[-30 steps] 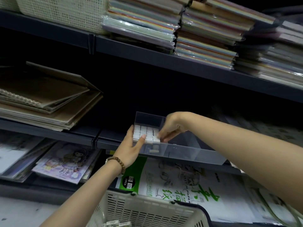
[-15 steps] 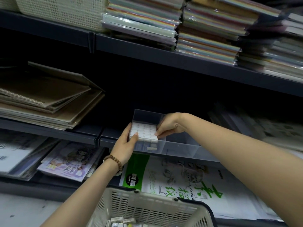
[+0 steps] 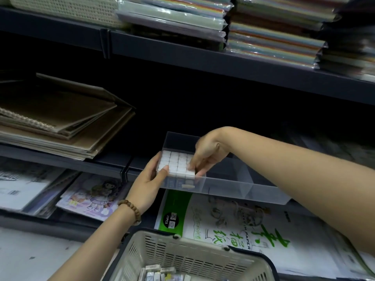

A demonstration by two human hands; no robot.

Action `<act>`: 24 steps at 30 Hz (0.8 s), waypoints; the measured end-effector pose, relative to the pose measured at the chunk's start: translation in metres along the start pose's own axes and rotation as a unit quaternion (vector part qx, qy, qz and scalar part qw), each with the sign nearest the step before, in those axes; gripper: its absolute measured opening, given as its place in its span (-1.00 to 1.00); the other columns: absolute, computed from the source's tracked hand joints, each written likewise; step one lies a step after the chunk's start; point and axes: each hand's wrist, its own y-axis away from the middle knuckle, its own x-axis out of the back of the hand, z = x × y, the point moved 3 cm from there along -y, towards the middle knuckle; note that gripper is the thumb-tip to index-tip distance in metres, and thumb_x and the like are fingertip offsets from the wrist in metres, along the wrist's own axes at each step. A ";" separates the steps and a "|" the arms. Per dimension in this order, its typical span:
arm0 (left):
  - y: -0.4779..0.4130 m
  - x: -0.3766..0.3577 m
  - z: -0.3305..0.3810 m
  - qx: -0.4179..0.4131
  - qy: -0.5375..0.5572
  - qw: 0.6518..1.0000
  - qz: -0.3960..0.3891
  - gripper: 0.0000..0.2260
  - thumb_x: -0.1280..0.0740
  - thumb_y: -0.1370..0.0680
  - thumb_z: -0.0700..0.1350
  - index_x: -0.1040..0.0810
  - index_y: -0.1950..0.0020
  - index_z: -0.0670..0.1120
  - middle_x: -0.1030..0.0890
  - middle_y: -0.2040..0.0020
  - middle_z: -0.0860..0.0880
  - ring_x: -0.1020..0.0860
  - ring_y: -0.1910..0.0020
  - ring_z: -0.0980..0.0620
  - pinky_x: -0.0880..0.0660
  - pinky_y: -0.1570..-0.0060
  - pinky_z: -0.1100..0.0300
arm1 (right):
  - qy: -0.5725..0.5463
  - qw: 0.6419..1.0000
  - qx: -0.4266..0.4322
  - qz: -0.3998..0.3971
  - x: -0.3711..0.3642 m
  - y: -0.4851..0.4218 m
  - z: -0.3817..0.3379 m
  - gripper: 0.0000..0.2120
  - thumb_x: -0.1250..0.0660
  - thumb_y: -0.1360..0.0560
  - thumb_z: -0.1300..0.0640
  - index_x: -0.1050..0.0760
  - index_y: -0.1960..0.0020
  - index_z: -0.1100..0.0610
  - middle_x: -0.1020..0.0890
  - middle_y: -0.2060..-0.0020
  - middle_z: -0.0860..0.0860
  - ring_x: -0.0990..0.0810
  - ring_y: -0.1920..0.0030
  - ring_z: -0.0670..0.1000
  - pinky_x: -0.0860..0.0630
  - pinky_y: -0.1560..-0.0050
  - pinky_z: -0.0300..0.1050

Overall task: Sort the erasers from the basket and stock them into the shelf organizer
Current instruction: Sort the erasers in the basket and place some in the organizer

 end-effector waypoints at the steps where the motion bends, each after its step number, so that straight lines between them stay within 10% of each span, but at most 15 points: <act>1: 0.001 0.000 -0.001 -0.001 -0.007 1.000 0.003 -0.52 -0.20 -0.59 0.03 -0.18 -0.50 0.12 -0.36 -0.34 0.27 -0.36 -0.25 0.37 -0.27 -0.16 0.47 | -0.007 1.000 -0.001 -0.009 -0.001 -0.001 0.001 -0.71 -0.23 -0.56 0.34 -0.36 -0.20 0.51 -0.50 -0.21 0.35 -0.61 -0.12 0.14 -0.62 0.14 -0.26; 15: 0.011 -0.003 0.000 -0.027 -0.044 0.999 -0.011 -0.41 -0.18 -0.43 0.23 -0.16 -0.46 0.23 -0.36 -0.15 0.45 -0.38 -0.05 0.59 -0.34 0.07 0.59 | 0.005 0.998 -0.039 -0.046 -0.005 -0.002 0.011 -0.92 -0.33 -0.50 0.33 -0.50 0.06 0.36 -0.46 -0.28 0.29 -0.57 -0.18 0.09 -0.57 -0.03 -0.23; 24: 0.006 -0.003 0.000 -0.038 -0.012 0.999 -0.008 -0.53 -0.22 -0.59 -0.07 -0.21 -0.49 -0.03 -0.40 -0.15 0.35 -0.41 -0.02 0.59 -0.30 0.10 0.67 | 0.090 0.984 0.088 0.125 -0.008 0.031 0.010 -0.67 -0.34 -0.52 0.21 -0.46 -0.20 0.38 -0.61 -0.10 0.22 -0.67 0.08 0.02 -0.62 0.12 -0.26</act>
